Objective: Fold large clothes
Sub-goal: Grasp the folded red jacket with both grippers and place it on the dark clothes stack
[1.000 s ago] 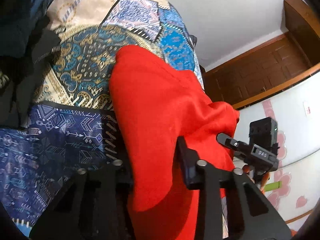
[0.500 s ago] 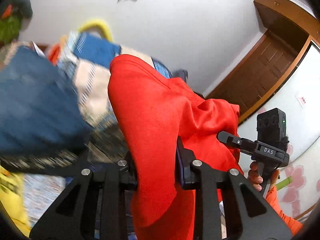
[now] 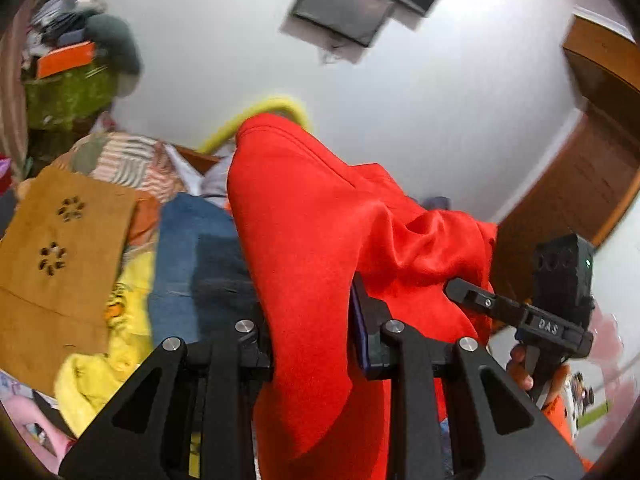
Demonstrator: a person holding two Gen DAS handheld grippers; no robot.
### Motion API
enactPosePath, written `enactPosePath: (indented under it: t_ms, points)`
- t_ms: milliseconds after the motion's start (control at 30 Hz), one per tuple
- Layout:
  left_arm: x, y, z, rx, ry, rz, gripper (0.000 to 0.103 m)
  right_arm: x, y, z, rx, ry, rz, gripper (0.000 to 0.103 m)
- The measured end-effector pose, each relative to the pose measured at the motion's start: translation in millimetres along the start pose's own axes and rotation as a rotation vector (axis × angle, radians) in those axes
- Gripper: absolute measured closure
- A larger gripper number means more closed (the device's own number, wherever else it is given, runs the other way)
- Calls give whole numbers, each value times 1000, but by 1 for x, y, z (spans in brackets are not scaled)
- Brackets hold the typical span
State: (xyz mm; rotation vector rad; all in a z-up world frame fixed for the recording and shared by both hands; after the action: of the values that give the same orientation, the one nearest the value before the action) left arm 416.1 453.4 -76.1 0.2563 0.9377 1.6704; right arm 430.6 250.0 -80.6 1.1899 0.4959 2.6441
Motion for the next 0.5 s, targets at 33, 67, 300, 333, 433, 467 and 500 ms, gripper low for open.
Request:
enactPosePath:
  t_ms: [33,67,300,333,433,467,500]
  points:
    - [10,-6,2,6,7,16,76,-4,-13,1,7,-10,0,76]
    - [20,-17,5,15,10,38,76,-10,-25,0,18,-21,-3,76]
    - [74,-101,-20,142,12,201,66,-75,-96,-18,134,-84,-158,71]
    - [78,-104,-25,144,22,190,64,-81,-98,-20,135,-101,-160,69]
    - [83,-103,-28,137,24,177,51,-91,-87,-25,115,-141,-157,58]
    - [84,-102,-28,131,16,189,44,-93,-84,-25,117,-141,-167,57]
    - [83,-97,-28,125,9,206,38,-91,-80,-24,122,-136,-180,57]
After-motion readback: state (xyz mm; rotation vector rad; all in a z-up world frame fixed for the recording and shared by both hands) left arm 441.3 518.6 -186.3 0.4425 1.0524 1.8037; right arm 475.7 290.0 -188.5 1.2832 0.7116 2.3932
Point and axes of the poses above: each gripper's, at about its wrist camera, not at the fingertips, and y roughly against the way its jaws point, x to its left, z to its top, the point moved 7 cm from there along -y, roughly the way its jaws point, and after that the axes turned 12 degrees about z, right-handed, at the moved point
